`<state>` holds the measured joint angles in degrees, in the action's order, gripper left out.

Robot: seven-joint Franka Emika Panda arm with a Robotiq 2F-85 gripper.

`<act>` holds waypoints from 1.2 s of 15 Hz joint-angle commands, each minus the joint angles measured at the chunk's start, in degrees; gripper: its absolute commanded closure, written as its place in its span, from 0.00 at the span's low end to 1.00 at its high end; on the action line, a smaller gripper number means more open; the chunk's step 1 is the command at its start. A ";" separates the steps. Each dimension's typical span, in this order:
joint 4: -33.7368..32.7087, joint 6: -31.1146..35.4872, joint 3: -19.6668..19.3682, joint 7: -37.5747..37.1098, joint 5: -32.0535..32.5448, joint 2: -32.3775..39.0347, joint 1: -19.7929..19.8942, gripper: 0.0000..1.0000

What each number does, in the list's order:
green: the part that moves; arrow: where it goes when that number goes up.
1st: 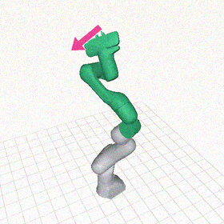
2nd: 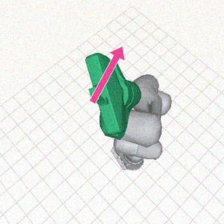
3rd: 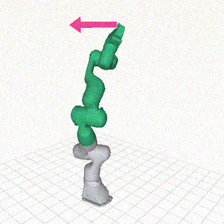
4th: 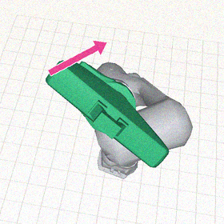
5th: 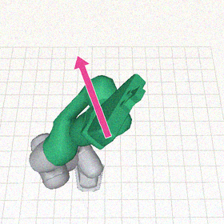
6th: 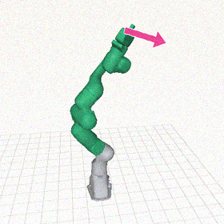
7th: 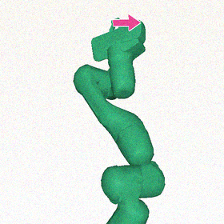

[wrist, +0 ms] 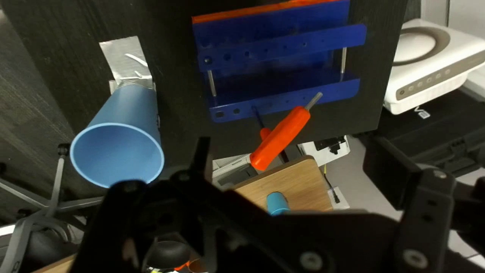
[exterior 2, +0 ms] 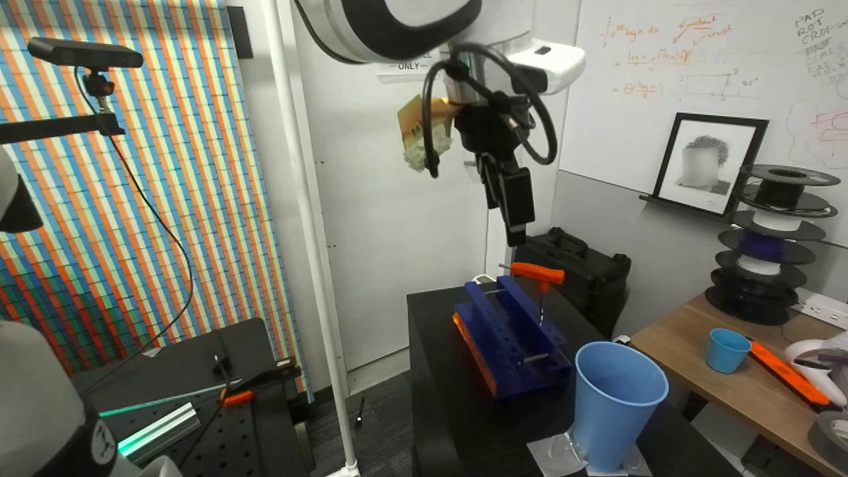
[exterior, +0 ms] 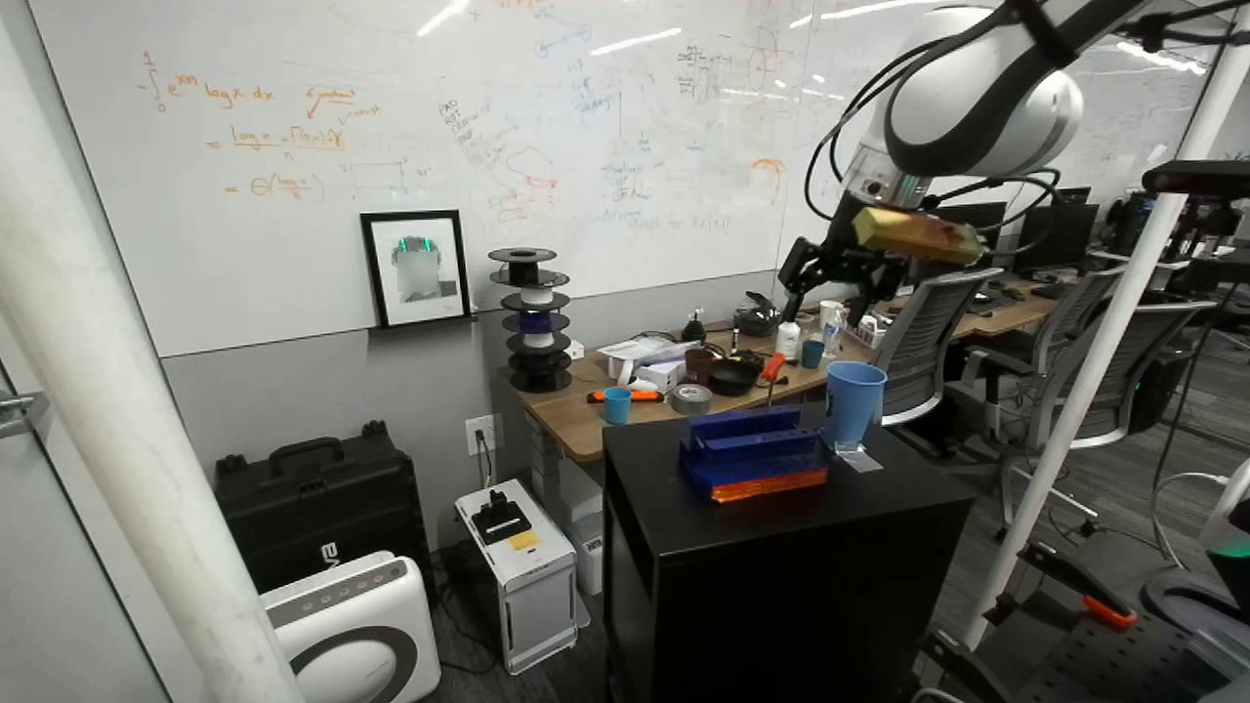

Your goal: Pick up the orange object tool and put it in the cup

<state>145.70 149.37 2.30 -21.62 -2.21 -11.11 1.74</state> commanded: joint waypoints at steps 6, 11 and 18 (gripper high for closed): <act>-11.17 8.03 -2.52 -18.04 4.81 19.82 -1.34 0.00; -11.80 10.71 -4.47 -17.97 2.24 24.34 -3.29 0.26; -11.40 16.64 -7.60 -17.02 2.64 25.76 -5.55 0.82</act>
<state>135.10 163.79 -3.37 -38.88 0.74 14.26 -2.04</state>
